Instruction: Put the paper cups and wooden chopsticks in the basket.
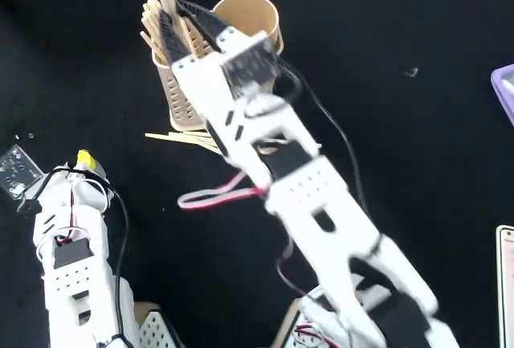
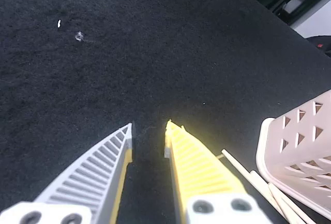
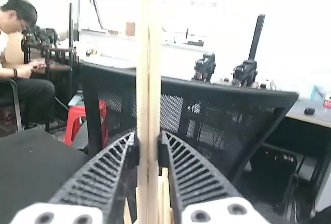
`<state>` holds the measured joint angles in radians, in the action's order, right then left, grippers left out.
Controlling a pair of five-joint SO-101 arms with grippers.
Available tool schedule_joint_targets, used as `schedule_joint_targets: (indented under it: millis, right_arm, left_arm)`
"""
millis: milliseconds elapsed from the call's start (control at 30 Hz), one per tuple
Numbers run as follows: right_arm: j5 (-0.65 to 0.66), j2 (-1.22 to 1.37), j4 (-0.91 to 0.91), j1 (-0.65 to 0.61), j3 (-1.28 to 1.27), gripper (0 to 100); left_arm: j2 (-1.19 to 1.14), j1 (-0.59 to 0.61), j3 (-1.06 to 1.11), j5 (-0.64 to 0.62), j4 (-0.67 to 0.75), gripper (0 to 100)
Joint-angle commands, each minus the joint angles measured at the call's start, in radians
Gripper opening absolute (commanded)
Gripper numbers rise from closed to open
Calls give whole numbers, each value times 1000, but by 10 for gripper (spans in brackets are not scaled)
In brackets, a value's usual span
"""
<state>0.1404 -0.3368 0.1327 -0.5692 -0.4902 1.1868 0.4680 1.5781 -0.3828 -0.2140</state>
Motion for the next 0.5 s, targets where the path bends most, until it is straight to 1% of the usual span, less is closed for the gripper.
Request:
schedule_joint_targets:
  millis: [0,133,233,367,400,467]
  right_arm:
    - [-3,148,26,29,171,11]
    - [-9,297,26,58,234,11]
    - [-6,352,15,72,234,11]
    - [-9,360,-94,77,223,15]
    - [-9,360,-120,77,225,30]
    - [-9,341,-167,77,222,96]
  left_arm:
    - [14,2,-12,0,26,116]
    - [14,2,-12,0,26,116]
    - [14,2,-12,0,28,116]
    - [14,1,-12,0,28,116]
    - [14,1,-12,0,28,116]
    - [14,1,-12,0,28,116]
